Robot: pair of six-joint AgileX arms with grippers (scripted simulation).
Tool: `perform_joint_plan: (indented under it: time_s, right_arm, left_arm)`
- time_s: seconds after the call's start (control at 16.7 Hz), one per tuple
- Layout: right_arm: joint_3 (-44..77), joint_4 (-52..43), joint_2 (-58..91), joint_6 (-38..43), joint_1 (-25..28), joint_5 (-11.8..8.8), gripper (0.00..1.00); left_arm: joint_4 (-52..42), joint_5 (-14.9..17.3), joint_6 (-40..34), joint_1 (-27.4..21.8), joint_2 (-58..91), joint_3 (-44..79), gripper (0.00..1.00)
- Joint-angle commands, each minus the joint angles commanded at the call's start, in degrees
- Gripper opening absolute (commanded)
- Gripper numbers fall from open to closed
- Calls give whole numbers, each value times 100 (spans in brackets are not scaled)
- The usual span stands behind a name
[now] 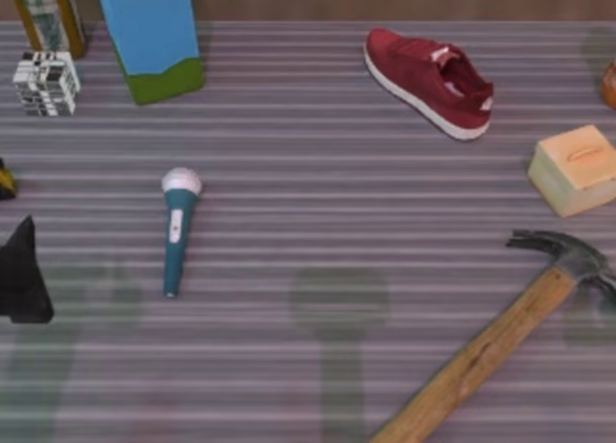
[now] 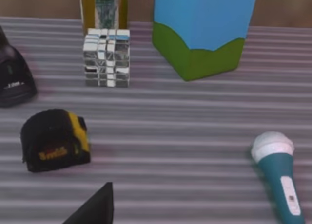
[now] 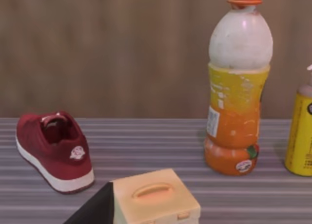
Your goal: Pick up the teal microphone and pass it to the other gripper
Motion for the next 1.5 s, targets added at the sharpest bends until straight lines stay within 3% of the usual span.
perform_joint_plan:
  time_s: [0.84,1.08,1.5]
  right_arm:
    - [0,0,0,0,0,0,100]
    - [0,0,0,0,0,0,100]
    - [0,0,0,0,0,0,100]
  left_arm:
    - [-3372,-88,-1340,-1375,7426,5137,100]
    - [-3932,-120,-1519,-1571,8368,5789,100]
    - [-3990,-124,-1536,-1570,8500,5851,100]
